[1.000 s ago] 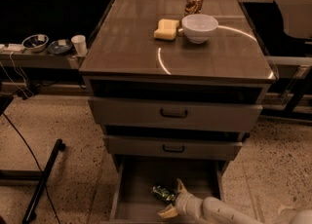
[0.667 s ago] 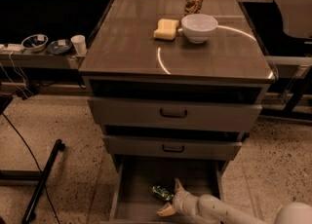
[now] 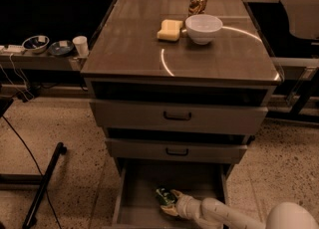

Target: Pick green can from bottom drawer and place on counter

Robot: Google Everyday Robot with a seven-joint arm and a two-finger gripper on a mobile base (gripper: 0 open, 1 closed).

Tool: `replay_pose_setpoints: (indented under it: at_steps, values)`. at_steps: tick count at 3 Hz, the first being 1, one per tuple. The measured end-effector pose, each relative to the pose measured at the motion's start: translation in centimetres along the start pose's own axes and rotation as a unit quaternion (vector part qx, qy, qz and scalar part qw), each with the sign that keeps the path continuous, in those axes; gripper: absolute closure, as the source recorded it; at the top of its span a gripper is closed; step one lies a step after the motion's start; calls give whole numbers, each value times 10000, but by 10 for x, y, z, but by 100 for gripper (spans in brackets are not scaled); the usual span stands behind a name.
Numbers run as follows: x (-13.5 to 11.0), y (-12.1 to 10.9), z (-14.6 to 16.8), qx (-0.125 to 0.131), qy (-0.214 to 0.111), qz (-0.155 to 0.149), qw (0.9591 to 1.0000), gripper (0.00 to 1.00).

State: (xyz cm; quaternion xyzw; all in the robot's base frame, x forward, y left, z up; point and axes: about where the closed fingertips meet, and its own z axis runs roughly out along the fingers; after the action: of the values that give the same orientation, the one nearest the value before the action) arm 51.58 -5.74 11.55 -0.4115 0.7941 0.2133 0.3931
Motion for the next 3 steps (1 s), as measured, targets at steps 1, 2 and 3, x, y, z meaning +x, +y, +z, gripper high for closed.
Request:
replay_pose_setpoints:
  at_steps: [1, 2, 3]
  values:
    - [9, -11, 1, -1, -509, 488, 9975, 66]
    - [7, -17, -2, 31, -637, 555, 9964, 89]
    - [-57, -13, -42, -63, -1361, 3, 9907, 100]
